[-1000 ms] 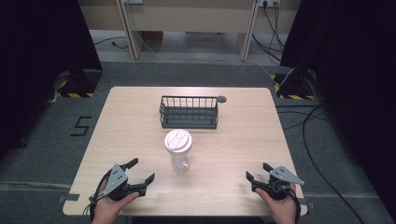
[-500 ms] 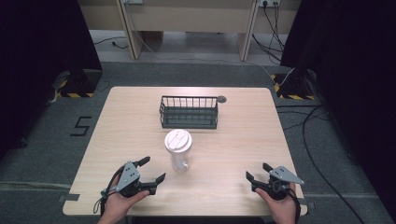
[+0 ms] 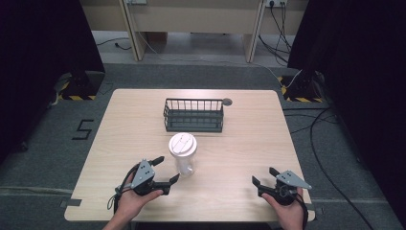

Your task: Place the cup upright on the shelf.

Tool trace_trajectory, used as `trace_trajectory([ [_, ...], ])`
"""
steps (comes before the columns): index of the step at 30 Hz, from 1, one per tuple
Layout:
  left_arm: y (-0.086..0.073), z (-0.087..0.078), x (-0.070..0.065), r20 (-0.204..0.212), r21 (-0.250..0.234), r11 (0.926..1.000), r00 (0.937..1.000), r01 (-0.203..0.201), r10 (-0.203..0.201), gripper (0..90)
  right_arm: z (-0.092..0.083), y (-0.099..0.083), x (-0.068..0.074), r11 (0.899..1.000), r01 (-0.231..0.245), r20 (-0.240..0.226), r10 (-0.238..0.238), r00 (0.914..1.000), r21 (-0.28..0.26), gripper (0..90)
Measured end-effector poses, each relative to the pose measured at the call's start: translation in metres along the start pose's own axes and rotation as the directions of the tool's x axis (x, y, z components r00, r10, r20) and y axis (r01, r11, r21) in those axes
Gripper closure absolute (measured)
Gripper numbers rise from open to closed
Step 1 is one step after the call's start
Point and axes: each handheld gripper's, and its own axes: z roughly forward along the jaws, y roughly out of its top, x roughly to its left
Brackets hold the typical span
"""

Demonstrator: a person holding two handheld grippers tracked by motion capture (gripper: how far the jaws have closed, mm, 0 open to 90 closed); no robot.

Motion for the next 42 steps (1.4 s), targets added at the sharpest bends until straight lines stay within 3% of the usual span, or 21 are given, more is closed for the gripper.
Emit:
trace_trajectory([
  [17,0.01,0.024,0.0,0.006,0.017,0.9998,0.9999,-0.01,0.01,14.5,0.0,0.0,0.0,1.0,-0.005,-0.005,0.005,1.0,0.004,20.0],
  [42,0.01,0.052,0.001,0.005,0.043,0.999,0.9999,0.01,-0.011,14.3,0.001,0.0,0.0,1.0,-0.001,-0.009,0.001,1.0,0.008,20.1],
])
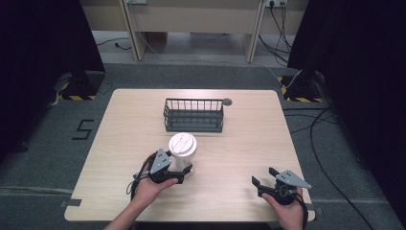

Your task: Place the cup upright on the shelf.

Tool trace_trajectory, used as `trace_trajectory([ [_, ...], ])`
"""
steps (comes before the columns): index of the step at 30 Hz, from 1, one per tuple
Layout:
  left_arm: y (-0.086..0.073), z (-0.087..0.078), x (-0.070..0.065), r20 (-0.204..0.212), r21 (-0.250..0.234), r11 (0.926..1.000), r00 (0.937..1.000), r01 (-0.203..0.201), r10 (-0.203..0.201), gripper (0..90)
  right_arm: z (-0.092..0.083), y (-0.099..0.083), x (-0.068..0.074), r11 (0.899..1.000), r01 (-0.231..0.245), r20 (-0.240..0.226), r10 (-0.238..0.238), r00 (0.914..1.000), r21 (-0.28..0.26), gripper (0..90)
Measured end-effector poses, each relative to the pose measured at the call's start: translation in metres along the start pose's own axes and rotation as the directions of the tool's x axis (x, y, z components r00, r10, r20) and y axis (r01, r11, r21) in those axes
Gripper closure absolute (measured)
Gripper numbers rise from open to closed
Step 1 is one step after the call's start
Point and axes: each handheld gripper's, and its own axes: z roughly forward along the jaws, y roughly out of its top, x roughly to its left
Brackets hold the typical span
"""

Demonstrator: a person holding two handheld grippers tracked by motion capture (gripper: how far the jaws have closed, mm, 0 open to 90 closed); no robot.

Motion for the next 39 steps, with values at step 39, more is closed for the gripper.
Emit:
trace_trajectory([
  [39,0.006,0.007,0.002,-0.013,0.015,0.9999,0.9999,0.002,-0.001,17.7,0.001,0.0,-0.001,1.0,-0.003,-0.009,0.003,1.0,0.007,20.2],
])
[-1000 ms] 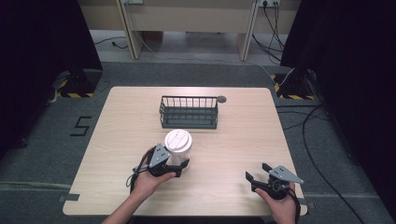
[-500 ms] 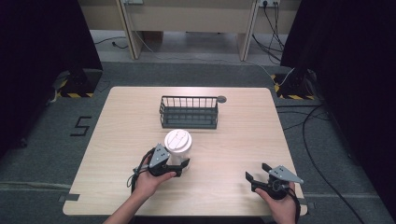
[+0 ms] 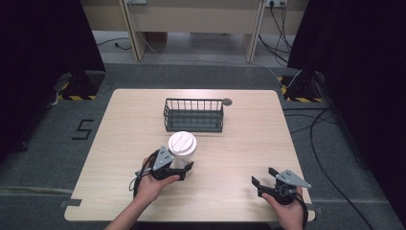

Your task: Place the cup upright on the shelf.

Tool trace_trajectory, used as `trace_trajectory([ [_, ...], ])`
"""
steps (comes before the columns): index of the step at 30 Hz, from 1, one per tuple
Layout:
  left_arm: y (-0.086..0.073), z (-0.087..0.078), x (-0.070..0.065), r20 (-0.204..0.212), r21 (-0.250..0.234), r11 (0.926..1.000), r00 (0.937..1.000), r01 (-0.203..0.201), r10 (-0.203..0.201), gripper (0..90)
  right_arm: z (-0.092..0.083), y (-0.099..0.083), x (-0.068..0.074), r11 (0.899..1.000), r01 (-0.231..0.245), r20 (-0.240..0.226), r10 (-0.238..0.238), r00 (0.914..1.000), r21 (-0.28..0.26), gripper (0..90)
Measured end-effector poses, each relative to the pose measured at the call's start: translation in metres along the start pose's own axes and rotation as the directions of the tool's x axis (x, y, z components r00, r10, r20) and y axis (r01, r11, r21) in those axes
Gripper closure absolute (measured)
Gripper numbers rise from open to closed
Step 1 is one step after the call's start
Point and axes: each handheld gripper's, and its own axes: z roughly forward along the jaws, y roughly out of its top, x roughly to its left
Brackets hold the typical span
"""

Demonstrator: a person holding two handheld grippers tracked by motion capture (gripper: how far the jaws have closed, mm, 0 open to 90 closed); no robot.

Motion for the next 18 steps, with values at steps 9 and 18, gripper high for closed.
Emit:
trace_trajectory([
  [9,0.008,0.0,0.001,-0.008,0.0,1.0,1.0,-0.003,0.003,17.7,0.0,0.0,0.0,1.0,-0.002,0.001,0.002,1.0,-0.002,20.1],
  [18,0.019,-0.001,0.005,-0.021,-0.002,1.0,0.9998,-0.007,0.007,17.7,0.0,0.0,-0.001,1.0,-0.002,-0.001,0.002,1.0,-0.002,20.1],
])
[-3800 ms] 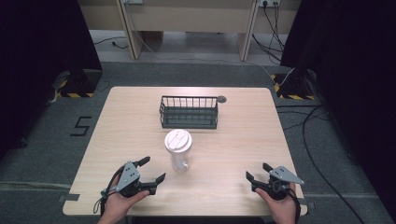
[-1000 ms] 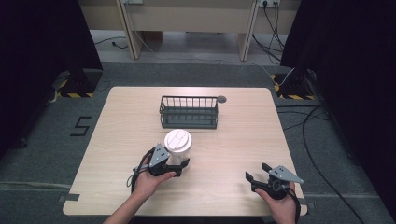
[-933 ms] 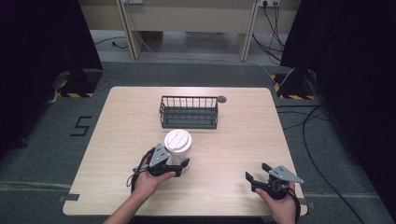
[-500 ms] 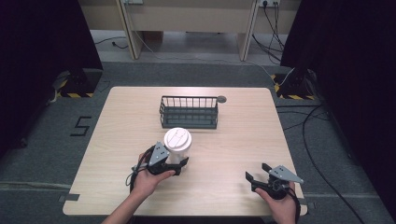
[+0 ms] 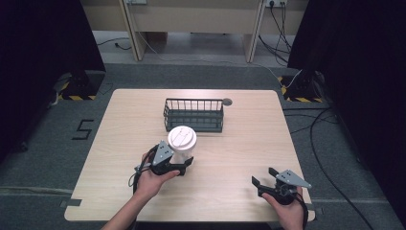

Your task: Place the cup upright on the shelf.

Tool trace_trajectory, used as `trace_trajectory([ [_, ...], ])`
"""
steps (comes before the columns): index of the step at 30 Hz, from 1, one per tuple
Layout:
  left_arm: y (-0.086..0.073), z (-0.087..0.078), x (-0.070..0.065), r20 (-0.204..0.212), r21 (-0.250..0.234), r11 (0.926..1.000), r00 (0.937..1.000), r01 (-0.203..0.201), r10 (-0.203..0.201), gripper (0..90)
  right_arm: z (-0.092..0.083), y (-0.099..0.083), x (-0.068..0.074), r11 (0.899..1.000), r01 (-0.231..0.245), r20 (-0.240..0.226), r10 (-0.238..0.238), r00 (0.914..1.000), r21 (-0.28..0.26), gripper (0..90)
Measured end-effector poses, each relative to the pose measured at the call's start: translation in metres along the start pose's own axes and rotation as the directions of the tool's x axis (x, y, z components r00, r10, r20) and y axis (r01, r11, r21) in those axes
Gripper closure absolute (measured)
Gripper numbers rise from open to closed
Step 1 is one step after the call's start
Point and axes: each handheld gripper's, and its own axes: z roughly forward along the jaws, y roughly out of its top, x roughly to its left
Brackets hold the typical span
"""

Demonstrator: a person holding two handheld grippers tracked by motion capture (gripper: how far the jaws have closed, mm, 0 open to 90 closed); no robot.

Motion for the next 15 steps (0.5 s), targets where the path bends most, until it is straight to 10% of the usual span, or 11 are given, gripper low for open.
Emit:
trace_trajectory([
  [15,0.014,0.0,0.012,-0.036,0.004,0.9999,0.9993,-0.011,0.011,17.8,0.0,0.0,0.0,1.0,-0.002,-0.001,0.002,1.0,-0.001,20.2],
])
